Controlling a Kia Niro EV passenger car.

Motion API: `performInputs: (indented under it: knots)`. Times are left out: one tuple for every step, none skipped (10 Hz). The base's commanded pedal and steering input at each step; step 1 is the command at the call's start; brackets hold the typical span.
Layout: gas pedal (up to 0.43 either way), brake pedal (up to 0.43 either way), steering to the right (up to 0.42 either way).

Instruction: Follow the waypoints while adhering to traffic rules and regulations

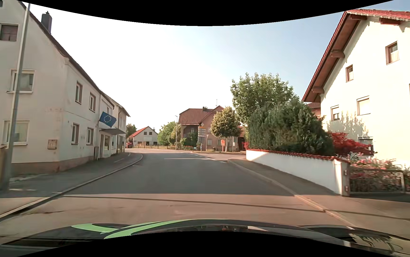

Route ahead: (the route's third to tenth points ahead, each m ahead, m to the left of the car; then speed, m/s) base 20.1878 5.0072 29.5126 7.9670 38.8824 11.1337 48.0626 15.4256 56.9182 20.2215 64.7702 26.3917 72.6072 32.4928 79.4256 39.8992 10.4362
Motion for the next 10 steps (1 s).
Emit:
performInputs:
  knots:
    - [0.169, 0.0, -0.019]
    - [0.169, 0.0, -0.021]
    - [0.169, 0.0, -0.024]
    - [0.169, 0.0, -0.027]
    - [0.169, 0.0, -0.029]
    - [0.169, 0.0, -0.031]
    - [0.169, 0.0, -0.034]
    - [0.177, 0.0, -0.04]
    - [0.177, 0.0, -0.043]
    - [0.177, 0.0, -0.045]
